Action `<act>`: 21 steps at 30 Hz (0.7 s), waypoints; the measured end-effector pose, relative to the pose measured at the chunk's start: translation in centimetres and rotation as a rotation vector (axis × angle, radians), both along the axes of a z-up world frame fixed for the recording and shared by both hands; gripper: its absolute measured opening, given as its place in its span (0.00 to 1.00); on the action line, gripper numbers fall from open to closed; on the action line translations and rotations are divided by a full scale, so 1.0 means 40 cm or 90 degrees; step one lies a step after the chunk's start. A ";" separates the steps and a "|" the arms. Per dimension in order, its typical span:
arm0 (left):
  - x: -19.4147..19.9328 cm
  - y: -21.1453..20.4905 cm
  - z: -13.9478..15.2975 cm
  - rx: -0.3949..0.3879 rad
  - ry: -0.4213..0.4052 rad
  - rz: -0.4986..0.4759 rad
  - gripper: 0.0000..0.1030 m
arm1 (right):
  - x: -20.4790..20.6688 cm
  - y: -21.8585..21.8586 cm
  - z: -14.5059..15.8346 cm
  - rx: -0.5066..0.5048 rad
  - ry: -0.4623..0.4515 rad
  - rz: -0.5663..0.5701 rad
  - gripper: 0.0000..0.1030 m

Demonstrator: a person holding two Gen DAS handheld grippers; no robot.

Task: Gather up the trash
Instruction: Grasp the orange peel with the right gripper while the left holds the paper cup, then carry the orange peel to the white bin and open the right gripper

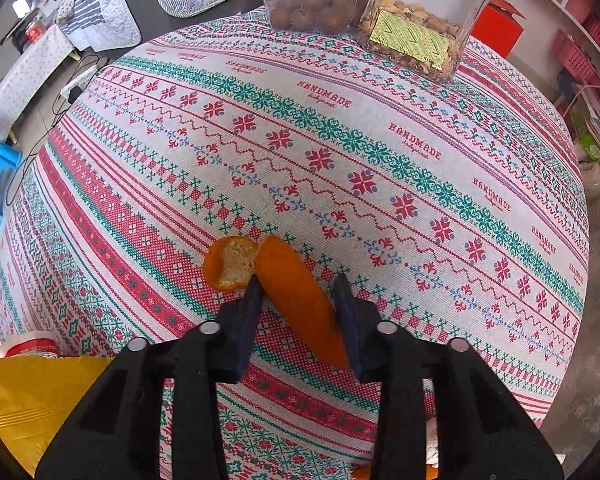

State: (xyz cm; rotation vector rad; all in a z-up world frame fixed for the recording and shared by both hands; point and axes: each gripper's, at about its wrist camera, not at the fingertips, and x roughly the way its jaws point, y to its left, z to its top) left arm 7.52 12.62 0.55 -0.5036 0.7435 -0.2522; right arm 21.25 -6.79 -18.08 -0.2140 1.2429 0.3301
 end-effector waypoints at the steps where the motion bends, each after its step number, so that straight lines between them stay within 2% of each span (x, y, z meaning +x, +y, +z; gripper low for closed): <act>1: 0.000 0.001 0.000 0.001 0.000 0.003 0.60 | -0.001 0.002 -0.001 0.003 0.002 0.000 0.13; 7: -0.001 0.013 -0.003 -0.007 -0.002 0.032 0.60 | -0.023 0.008 0.040 0.005 -0.044 -0.029 0.10; 11: -0.003 0.016 -0.002 0.003 -0.007 0.048 0.60 | -0.042 -0.011 0.137 0.052 -0.110 -0.077 0.10; 16: -0.007 0.017 0.006 -0.011 -0.018 0.053 0.60 | -0.062 -0.038 0.274 0.108 -0.201 -0.145 0.10; 21: -0.011 0.012 0.013 -0.014 -0.035 0.074 0.60 | -0.105 -0.067 0.386 0.158 -0.266 -0.209 0.10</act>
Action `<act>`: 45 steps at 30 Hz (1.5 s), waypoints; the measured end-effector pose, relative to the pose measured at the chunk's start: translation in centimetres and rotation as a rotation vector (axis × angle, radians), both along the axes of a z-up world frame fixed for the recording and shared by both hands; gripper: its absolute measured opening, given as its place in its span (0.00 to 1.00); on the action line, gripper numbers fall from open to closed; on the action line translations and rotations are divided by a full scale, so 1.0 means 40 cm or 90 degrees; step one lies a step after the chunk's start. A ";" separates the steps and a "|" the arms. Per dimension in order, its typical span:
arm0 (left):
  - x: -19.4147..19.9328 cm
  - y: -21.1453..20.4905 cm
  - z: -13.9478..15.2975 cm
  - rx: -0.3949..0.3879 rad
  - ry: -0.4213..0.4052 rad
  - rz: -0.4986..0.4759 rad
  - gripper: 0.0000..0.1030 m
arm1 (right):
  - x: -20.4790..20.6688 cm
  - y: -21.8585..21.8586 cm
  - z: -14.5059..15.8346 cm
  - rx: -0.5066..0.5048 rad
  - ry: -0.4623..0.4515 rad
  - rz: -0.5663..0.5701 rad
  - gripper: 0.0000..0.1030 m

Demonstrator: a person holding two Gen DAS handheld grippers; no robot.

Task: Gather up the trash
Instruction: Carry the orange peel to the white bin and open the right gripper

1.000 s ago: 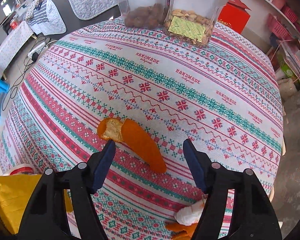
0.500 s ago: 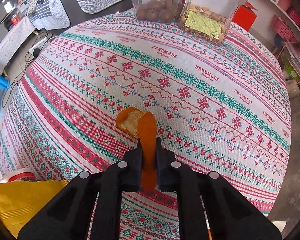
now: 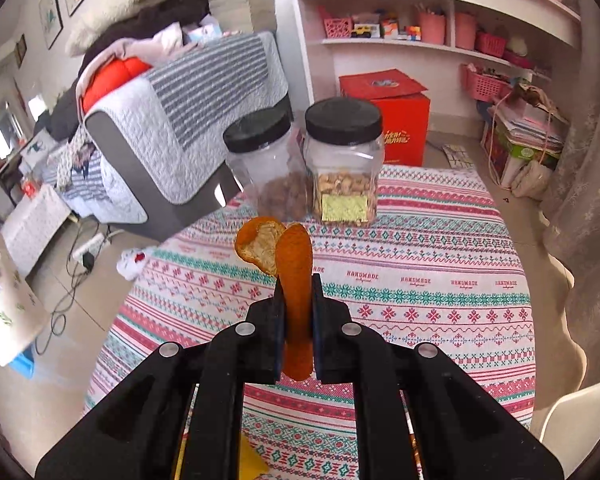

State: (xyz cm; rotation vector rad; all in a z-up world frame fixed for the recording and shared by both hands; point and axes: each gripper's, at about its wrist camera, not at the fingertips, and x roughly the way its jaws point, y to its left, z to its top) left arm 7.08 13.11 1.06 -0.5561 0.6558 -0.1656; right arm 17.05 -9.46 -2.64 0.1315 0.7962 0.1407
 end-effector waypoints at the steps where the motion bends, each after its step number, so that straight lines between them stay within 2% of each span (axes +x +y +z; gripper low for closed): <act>1: -0.001 0.000 0.000 -0.001 -0.003 0.005 0.60 | -0.014 -0.003 0.018 0.002 -0.013 -0.011 0.10; 8: 0.001 -0.016 -0.001 0.002 -0.012 0.018 0.60 | -0.116 -0.047 0.098 0.016 -0.071 -0.096 0.10; 12: 0.002 -0.024 -0.003 -0.003 -0.014 0.019 0.60 | -0.179 -0.110 0.125 0.038 -0.103 -0.156 0.10; 16: 0.007 -0.031 -0.010 -0.001 -0.010 0.013 0.60 | -0.242 -0.195 0.128 0.050 -0.124 -0.235 0.10; 20: 0.009 -0.048 -0.018 0.007 -0.005 0.009 0.60 | -0.316 -0.294 0.116 0.021 -0.146 -0.351 0.10; 27: 0.020 -0.088 -0.034 0.019 0.004 -0.005 0.60 | -0.447 -0.512 0.077 0.013 -0.129 -0.566 0.10; 33: 0.032 -0.144 -0.046 0.030 0.009 -0.023 0.60 | -0.523 -0.649 0.027 0.016 -0.065 -0.673 0.12; 35: 0.036 -0.165 -0.049 0.034 0.009 -0.028 0.60 | -0.531 -0.671 0.014 0.016 -0.043 -0.687 0.17; 37: 0.040 -0.186 -0.053 0.037 0.011 -0.034 0.60 | -0.540 -0.679 0.009 0.007 -0.034 -0.689 0.28; 39: 0.040 -0.209 -0.058 0.040 0.012 -0.044 0.60 | -0.554 -0.683 0.017 -0.005 -0.046 -0.699 0.54; 40: 0.041 -0.222 -0.059 0.039 0.012 -0.050 0.60 | -0.560 -0.683 0.023 -0.015 -0.053 -0.705 0.59; 42: 0.042 -0.251 -0.061 0.036 0.014 -0.069 0.60 | -0.576 -0.685 0.036 -0.035 -0.070 -0.720 0.81; 44: 0.036 -0.288 -0.053 0.048 0.005 -0.086 0.60 | -0.595 -0.697 0.051 -0.043 -0.088 -0.744 0.94; 45: 0.032 -0.312 -0.046 0.056 -0.002 -0.096 0.60 | -0.603 -0.703 0.056 -0.047 -0.093 -0.749 0.93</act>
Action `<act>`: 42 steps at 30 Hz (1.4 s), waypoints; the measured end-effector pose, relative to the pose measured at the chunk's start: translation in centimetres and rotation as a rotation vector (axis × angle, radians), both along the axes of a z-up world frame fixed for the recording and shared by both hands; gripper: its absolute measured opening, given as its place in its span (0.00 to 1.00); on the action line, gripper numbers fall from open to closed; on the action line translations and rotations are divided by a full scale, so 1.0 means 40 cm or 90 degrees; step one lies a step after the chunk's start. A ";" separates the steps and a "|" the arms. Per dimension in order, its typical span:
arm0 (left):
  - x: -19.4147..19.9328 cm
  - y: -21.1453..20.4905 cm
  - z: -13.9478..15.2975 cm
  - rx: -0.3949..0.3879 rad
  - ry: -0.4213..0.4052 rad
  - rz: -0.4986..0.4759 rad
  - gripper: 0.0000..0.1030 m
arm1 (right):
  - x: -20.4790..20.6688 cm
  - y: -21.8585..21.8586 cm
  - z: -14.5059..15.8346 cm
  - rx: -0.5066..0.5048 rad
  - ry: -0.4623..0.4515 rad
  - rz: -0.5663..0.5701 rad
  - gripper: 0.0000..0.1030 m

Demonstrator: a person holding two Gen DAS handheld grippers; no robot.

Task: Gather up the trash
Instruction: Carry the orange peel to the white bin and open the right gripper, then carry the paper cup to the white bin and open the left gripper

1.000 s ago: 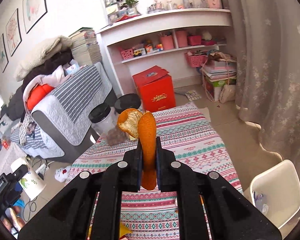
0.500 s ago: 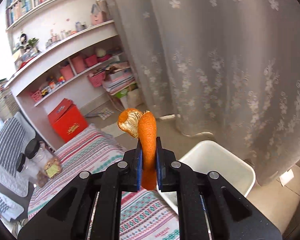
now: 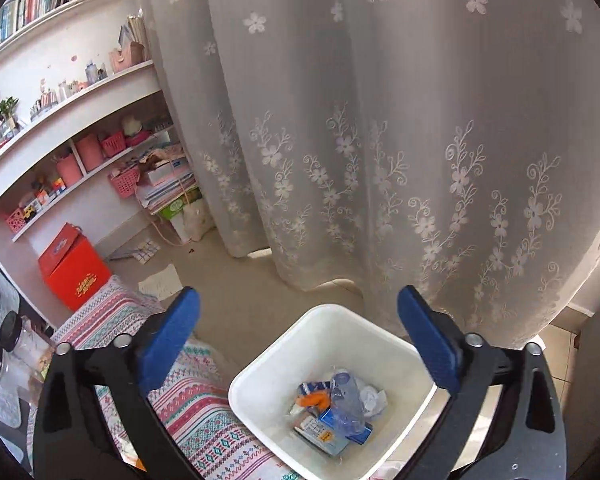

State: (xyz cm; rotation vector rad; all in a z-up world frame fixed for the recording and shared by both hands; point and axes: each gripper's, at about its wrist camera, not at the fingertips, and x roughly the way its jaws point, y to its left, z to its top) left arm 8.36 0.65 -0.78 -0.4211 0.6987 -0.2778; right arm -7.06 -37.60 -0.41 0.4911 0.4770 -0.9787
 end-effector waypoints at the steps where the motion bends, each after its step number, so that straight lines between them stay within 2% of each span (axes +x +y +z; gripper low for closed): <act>1: -0.004 -0.025 0.006 0.003 -0.006 -0.012 0.60 | -0.004 -0.007 0.004 -0.003 0.002 -0.001 0.93; 6: -0.014 -0.220 0.020 0.025 -0.012 -0.103 0.60 | -0.034 -0.056 0.021 -0.008 -0.004 -0.017 0.93; 10: -0.017 -0.402 0.024 0.008 0.000 -0.182 0.60 | -0.056 -0.103 0.031 -0.006 -0.006 -0.034 0.93; 16: -0.051 -0.676 0.037 0.016 0.002 -0.289 0.61 | -0.096 -0.171 0.047 -0.009 -0.014 -0.063 0.93; 20: -0.083 -0.828 0.031 0.030 0.006 -0.341 0.61 | -0.129 -0.215 0.044 0.014 -0.030 -0.080 0.93; 24: -0.110 -0.949 0.008 0.030 0.031 -0.382 0.63 | -0.153 -0.248 0.038 0.039 -0.046 -0.090 0.93; 27: -0.121 -1.023 -0.027 0.023 0.078 -0.408 0.66 | -0.170 -0.261 0.039 0.045 -0.060 -0.104 0.93; 28: -0.125 -1.041 -0.040 0.023 0.095 -0.414 0.73 | -0.177 -0.264 0.040 0.046 -0.065 -0.109 0.93; 30: -0.137 -1.060 -0.059 0.028 0.113 -0.415 0.79 | -0.185 -0.272 0.041 0.050 -0.068 -0.113 0.93; 33: -0.145 -1.054 -0.073 0.044 0.122 -0.417 0.83 | -0.181 -0.275 0.037 0.059 -0.065 -0.106 0.93; 36: -0.136 -1.008 -0.074 0.067 0.126 -0.391 0.84 | -0.152 -0.259 0.031 0.068 -0.052 -0.072 0.93; 38: -0.123 -0.968 -0.069 0.100 0.127 -0.367 0.85 | -0.117 -0.239 0.021 0.077 -0.036 -0.031 0.93; 42: -0.096 -0.853 -0.050 0.205 0.116 -0.331 0.86 | -0.025 -0.186 -0.001 0.092 0.018 0.070 0.93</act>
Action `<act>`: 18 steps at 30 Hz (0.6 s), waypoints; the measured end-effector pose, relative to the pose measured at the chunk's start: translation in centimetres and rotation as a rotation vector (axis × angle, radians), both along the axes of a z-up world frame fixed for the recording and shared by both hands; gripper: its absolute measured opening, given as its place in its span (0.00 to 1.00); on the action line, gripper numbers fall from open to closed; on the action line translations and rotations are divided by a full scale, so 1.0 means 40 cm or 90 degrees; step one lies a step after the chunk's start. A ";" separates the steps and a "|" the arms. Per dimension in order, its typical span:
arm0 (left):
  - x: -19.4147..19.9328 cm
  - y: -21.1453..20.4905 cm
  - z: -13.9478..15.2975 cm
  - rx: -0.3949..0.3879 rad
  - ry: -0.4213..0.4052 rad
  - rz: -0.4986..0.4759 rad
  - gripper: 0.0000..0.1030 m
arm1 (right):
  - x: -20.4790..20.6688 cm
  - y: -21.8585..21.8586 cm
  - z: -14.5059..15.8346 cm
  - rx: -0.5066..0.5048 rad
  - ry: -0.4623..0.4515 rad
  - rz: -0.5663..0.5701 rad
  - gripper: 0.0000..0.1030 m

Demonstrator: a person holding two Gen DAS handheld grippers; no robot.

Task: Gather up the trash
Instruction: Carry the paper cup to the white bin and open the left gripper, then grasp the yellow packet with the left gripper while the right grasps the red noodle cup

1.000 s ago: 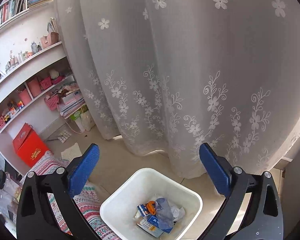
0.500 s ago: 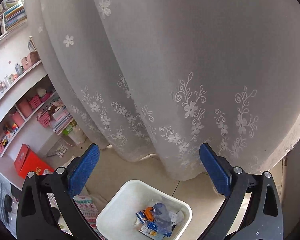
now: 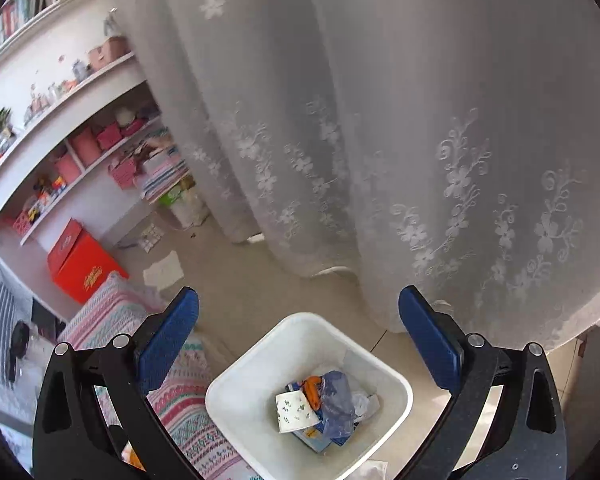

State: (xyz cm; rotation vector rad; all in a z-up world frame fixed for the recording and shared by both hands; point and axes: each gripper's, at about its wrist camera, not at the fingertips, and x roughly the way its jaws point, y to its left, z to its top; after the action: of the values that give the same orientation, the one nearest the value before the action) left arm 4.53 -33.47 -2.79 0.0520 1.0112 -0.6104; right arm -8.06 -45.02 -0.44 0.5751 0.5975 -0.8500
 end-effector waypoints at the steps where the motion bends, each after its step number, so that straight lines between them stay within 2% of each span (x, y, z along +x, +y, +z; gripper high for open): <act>1: 0.012 0.035 0.005 0.027 -0.008 0.008 0.86 | 0.019 0.017 -0.004 0.001 0.005 0.019 0.93; 7: 0.080 0.265 0.006 0.211 0.008 0.051 0.86 | 0.115 0.125 -0.016 0.013 0.020 0.115 0.93; 13: 0.097 0.486 -0.018 0.376 0.057 0.043 0.86 | 0.179 0.195 -0.036 0.046 0.029 0.167 0.93; 18: 0.052 0.570 -0.038 0.437 0.064 0.016 0.86 | 0.212 0.242 -0.044 0.065 0.029 0.199 0.93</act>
State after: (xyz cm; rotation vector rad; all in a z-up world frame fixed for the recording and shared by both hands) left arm 6.62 -10.66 -4.30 0.6165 1.2802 -0.2217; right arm 0.40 -35.33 -2.22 0.5383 0.7543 -0.5407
